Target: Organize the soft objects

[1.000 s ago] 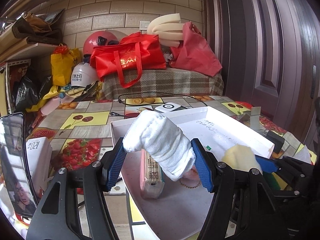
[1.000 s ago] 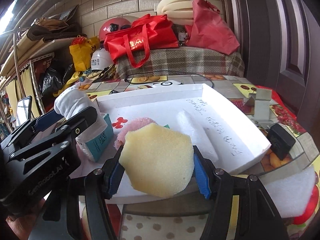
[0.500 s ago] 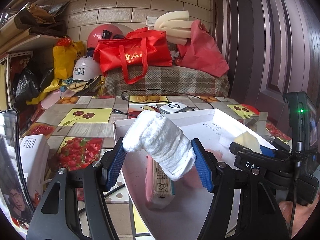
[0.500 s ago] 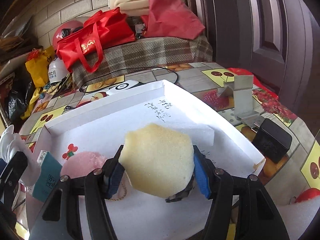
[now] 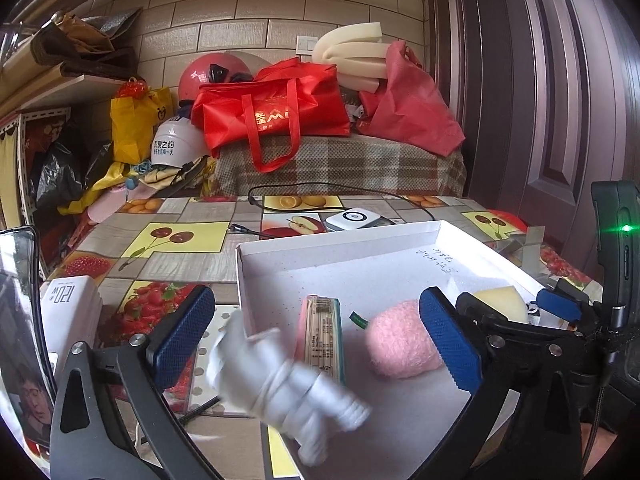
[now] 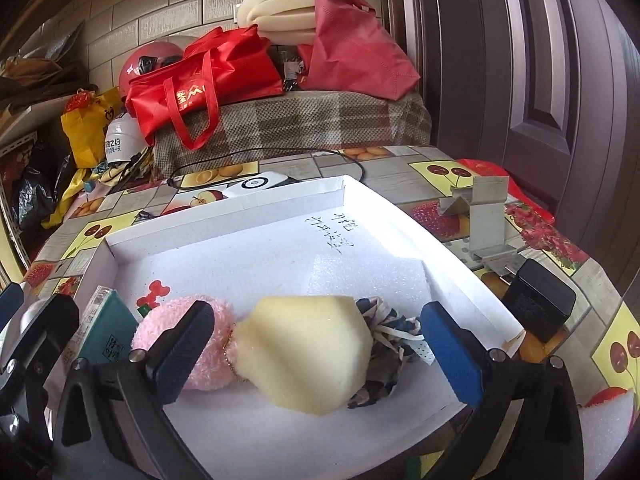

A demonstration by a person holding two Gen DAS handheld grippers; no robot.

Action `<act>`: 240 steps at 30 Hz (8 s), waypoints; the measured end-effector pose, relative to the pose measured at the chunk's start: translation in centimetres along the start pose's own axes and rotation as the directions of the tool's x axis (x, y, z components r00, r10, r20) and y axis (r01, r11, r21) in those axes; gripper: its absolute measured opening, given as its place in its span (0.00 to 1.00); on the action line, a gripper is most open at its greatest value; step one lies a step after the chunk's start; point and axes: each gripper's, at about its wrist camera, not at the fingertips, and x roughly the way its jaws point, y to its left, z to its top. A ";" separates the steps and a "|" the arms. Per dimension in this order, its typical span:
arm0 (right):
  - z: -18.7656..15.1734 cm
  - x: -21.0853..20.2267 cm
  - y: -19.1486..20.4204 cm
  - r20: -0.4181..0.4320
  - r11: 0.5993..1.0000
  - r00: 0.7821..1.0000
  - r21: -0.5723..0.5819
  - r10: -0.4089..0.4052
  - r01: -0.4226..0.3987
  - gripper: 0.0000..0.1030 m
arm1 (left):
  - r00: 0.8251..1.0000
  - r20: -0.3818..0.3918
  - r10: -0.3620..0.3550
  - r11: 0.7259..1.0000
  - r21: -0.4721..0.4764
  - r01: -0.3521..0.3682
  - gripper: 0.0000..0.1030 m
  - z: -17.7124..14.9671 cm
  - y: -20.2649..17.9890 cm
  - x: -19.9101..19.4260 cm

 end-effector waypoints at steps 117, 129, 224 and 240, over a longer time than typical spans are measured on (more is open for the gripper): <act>-6.5 -12.4 -5.5 0.102 0.955 0.958 -0.163 0.266 -0.248 0.59 | 0.990 -0.098 -0.104 0.962 0.242 0.125 0.31 -3.9 -3.7 -7.3; -3.8 -6.5 -0.1 0.048 0.972 0.972 -0.059 0.231 -0.228 0.59 | 0.979 -0.171 -0.110 0.992 0.040 0.119 0.30 -2.6 -0.7 -3.3; -11.2 -11.5 -15.0 -0.386 0.875 0.893 -0.317 0.233 -0.366 0.85 | 0.703 -0.531 -0.473 0.646 0.333 0.686 0.99 -7.7 -20.0 -6.6; -10.8 -14.9 -17.7 -0.235 0.899 0.927 -0.265 0.291 -0.350 0.24 | 0.781 -0.377 -0.499 0.733 0.297 0.612 0.71 -6.4 -16.7 -8.5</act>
